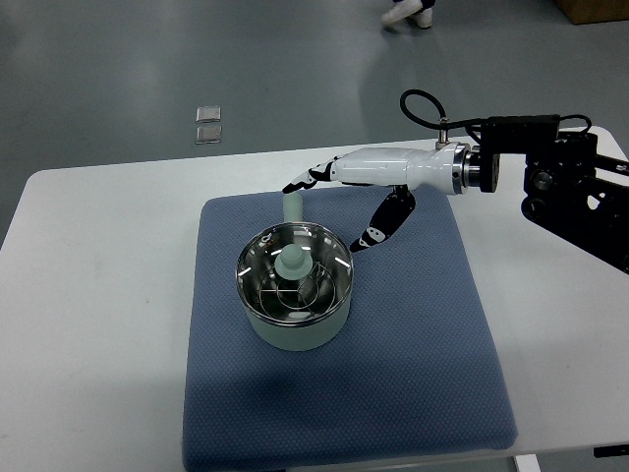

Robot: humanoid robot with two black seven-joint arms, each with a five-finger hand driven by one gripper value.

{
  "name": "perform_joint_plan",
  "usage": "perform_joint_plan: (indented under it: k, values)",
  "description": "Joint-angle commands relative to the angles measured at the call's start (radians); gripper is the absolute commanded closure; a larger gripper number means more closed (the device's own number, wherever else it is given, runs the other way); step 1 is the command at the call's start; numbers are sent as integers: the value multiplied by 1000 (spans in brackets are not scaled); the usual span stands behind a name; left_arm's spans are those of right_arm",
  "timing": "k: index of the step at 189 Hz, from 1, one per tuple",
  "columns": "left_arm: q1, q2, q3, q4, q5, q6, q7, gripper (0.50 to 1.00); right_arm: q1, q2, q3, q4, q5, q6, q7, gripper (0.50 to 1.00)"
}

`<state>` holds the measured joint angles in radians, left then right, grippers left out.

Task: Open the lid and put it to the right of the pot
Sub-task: 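Reach the right hand over the saucepan toward the glass lid knob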

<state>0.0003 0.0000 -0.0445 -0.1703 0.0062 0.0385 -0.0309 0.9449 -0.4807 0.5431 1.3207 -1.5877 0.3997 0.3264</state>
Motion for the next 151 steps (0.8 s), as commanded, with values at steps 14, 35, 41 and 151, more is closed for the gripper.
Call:
perform_joint_plan:
  k: [14, 35, 41, 151]
  values:
    - [0, 0, 0, 0, 0, 0, 0, 500, 6, 1, 0, 0, 0, 10, -1, 593]
    - [0, 0, 0, 0, 0, 0, 0, 500, 9, 1, -11, 0, -3, 10, -1, 593]
    - [0, 0, 0, 0, 0, 0, 0, 500, 11, 1, -14, 0, -9, 10, -1, 593]
    - [1, 0, 0, 0, 0, 0, -1, 500, 115, 73, -110, 32, -176, -4, -6, 595]
